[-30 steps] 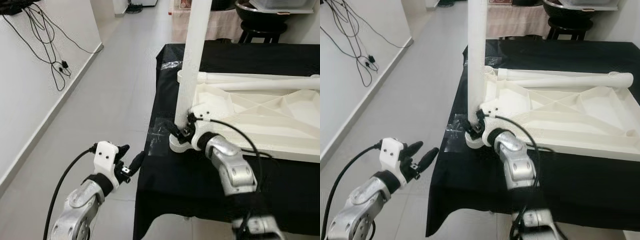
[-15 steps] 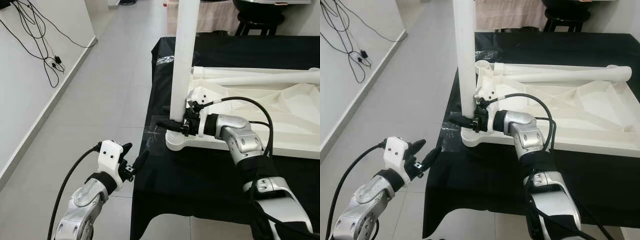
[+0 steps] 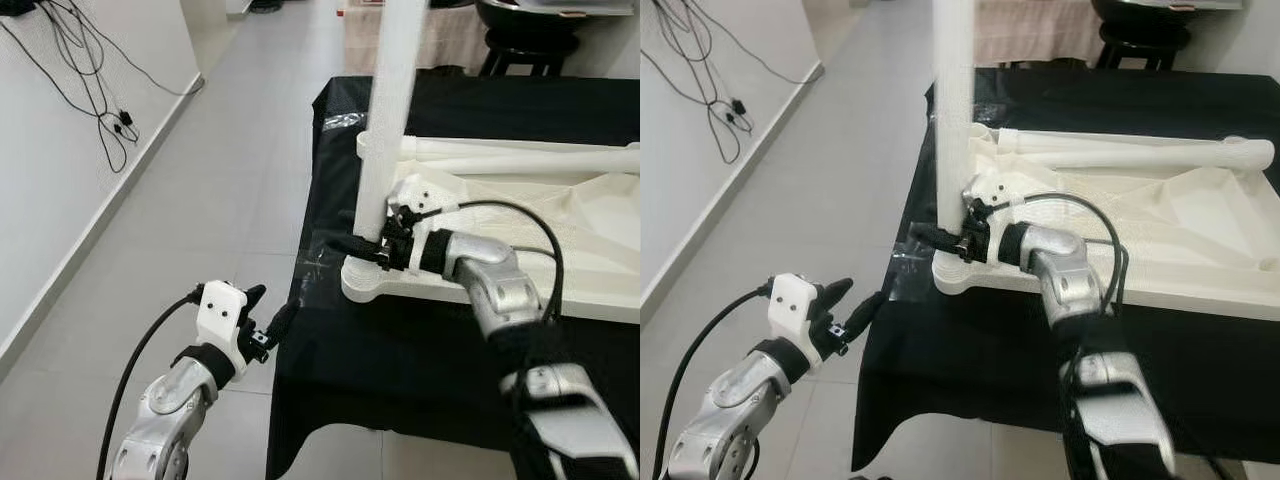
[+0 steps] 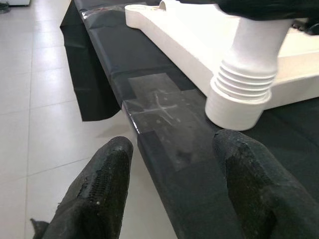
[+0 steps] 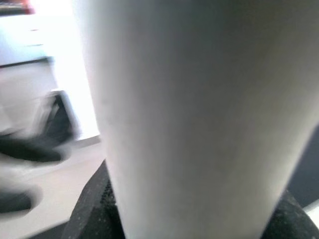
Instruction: Building children table
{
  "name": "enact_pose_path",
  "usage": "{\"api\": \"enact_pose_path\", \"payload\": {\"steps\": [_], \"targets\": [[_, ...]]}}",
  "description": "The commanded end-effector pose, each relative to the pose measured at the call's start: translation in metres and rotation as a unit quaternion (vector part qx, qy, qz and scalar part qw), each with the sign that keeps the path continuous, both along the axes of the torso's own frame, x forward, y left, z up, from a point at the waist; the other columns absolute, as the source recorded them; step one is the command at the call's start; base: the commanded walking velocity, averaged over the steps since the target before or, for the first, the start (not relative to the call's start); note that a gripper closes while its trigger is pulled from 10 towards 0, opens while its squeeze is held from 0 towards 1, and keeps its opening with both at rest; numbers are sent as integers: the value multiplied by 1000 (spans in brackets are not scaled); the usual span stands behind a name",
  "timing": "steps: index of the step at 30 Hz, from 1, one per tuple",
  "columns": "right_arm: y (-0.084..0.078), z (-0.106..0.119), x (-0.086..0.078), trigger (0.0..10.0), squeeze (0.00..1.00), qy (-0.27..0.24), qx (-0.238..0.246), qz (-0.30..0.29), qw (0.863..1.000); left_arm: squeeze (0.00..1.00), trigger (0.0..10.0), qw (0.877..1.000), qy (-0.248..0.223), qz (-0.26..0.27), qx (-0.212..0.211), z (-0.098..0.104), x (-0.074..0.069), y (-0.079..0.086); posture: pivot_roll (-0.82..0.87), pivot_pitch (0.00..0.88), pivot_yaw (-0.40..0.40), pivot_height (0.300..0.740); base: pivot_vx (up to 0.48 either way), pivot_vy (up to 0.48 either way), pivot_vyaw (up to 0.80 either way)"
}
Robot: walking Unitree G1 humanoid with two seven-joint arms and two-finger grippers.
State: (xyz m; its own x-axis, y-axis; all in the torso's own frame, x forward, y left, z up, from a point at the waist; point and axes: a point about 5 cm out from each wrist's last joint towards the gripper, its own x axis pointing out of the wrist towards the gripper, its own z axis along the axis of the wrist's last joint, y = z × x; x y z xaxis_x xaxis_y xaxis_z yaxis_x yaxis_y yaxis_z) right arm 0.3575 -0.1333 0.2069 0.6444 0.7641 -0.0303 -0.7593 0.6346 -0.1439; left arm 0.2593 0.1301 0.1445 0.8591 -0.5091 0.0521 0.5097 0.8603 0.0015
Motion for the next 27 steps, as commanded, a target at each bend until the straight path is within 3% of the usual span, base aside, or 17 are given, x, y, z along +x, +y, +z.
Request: {"api": "enact_pose_path", "payload": {"steps": [1,2,3,4,8,9,16,17,18,19,27], "targets": [[-7,-27,-9,0,0,49,26,-196,979,0,10000,1000,9,1,2,-6,-2,-1,-79,163,-14,740,0,0,0],[-1,-42,-27,0,0,73,31,-265,961,0,10000,1000,8,3,3,-6,-2,0,-79,165,-9,740,0,0,0],[-1,-42,-27,0,0,73,31,-265,961,0,10000,1000,8,3,3,-6,-2,0,-79,165,-9,740,0,0,0],[9,-50,-41,0,0,68,29,-293,953,0,10000,1000,7,6,5,-6,-1,0,-88,170,13,740,0,0,0],[18,-55,-44,0,0,67,21,-279,958,0,10000,1000,8,10,6,-7,-1,1,-98,149,15,740,0,0,0],[23,-56,-42,0,0,57,12,-255,965,0,10000,1000,9,12,6,-7,0,1,-81,150,4,740,0,0,0],[25,-58,-33,0,0,52,9,-239,970,0,10000,1000,9,16,8,-8,1,1,-83,141,5,740,0,0,0],[26,-55,-30,10000,0,44,15,-233,971,0,10000,1000,9,22,8,-9,1,2,-82,133,11,740,0,0,0],[26,-55,-30,10000,0,44,15,-233,971,0,10000,1000,9,22,8,-9,1,2,-82,133,11,740,0,0,0],[26,-52,-27,10000,1000,37,23,-230,972,0,10000,1000,9,25,9,-9,2,3,-83,132,12,740,0,0,0],[25,-32,-26,10000,1000,34,36,-185,982,0,10000,1000,10,22,8,-9,3,2,-81,137,13,740,0,0,0]]}}
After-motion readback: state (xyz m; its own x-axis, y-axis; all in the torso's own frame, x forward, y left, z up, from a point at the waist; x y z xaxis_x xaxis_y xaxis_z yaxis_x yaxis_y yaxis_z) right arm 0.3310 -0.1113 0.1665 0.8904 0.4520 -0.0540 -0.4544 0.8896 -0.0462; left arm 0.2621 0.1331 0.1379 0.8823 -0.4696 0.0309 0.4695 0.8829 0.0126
